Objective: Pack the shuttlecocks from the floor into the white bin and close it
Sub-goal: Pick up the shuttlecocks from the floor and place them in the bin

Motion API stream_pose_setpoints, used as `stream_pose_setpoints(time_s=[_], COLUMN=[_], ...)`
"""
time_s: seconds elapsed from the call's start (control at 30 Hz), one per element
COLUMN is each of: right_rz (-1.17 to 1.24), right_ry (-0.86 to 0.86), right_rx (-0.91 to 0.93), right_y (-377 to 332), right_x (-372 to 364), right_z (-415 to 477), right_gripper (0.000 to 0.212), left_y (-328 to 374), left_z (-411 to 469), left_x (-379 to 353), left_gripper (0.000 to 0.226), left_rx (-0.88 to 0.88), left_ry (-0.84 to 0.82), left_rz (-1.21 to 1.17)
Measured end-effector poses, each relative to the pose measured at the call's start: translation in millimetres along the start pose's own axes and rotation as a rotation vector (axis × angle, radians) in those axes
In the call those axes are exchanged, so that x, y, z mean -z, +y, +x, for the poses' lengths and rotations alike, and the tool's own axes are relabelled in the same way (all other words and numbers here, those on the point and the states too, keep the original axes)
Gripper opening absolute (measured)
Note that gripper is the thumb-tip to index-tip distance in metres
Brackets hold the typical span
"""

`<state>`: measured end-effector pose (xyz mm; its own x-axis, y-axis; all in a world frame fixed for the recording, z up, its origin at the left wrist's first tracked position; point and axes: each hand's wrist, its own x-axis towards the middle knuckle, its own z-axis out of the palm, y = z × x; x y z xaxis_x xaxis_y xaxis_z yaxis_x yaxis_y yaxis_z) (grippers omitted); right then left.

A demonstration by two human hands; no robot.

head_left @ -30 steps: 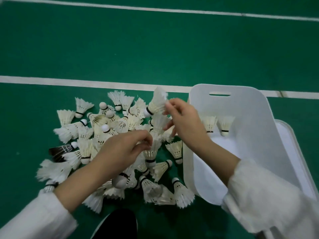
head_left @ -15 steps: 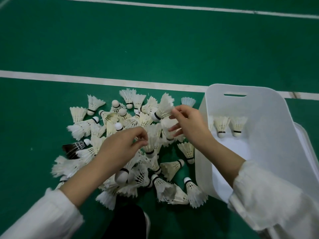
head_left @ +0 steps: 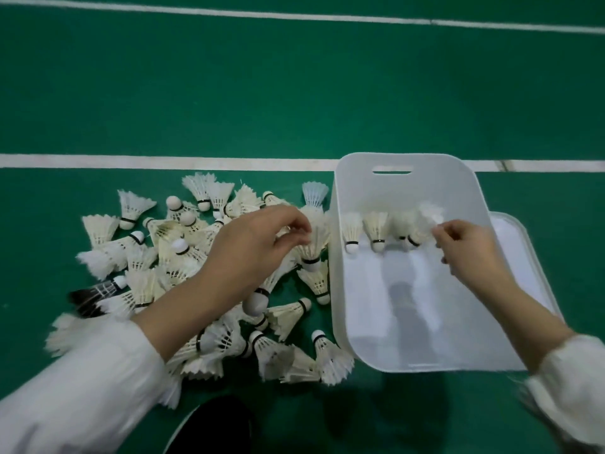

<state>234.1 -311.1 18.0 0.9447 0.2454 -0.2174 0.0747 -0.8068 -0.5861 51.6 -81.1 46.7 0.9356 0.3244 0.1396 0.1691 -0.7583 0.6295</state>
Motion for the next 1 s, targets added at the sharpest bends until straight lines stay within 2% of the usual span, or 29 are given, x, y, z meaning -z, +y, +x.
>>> stream_pose_setpoints(time_s=[0.13,0.23,0.3,0.37,0.47,0.7,0.8,0.9,0.93,1.0], right_rz=[-0.263,-0.196,-0.158,-0.175,-0.289,-0.083,0.03,-0.148,-0.168,-0.037], right_ry=[-0.153,-0.209,-0.184,-0.147,-0.179,-0.207,-0.25,-0.227,-0.186,-0.197], right_rx=[-0.167,-0.205,-0.195,-0.157,-0.17,-0.175,-0.231,-0.069,0.033,0.244], right_y=[48,47,39,34,37,32,30,24,20,6], right_x=[-3,-13,-24,-36,-50,-54,-48,-28,-19,1], right_z=[18,34,48,67,89,106,100,74,60,22], right_gripper=[0.028,0.023,0.018,0.015,0.008,0.021,0.043,0.059,0.059,0.048], left_y=[15,21,26,33,42,42,38,35,34,32], left_z=[11,15,17,21,28,32,31,28,28,26], left_x=[-14,-20,-21,-23,-23,-38,-50,-59,-61,-63], left_gripper=[0.008,0.007,0.011,0.015,0.018,0.016,0.015,0.015,0.015,0.015], left_rx=[-0.061,-0.104,-0.129,-0.166,-0.218,-0.2,-0.179,-0.184,-0.187,-0.182], left_ry=[-0.01,-0.02,-0.021,-0.017,-0.005,-0.068,-0.087,-0.109,-0.117,-0.125], left_rz=[0.044,0.06,0.056,0.056,0.034,-0.042,-0.072,-0.079,-0.079,-0.093])
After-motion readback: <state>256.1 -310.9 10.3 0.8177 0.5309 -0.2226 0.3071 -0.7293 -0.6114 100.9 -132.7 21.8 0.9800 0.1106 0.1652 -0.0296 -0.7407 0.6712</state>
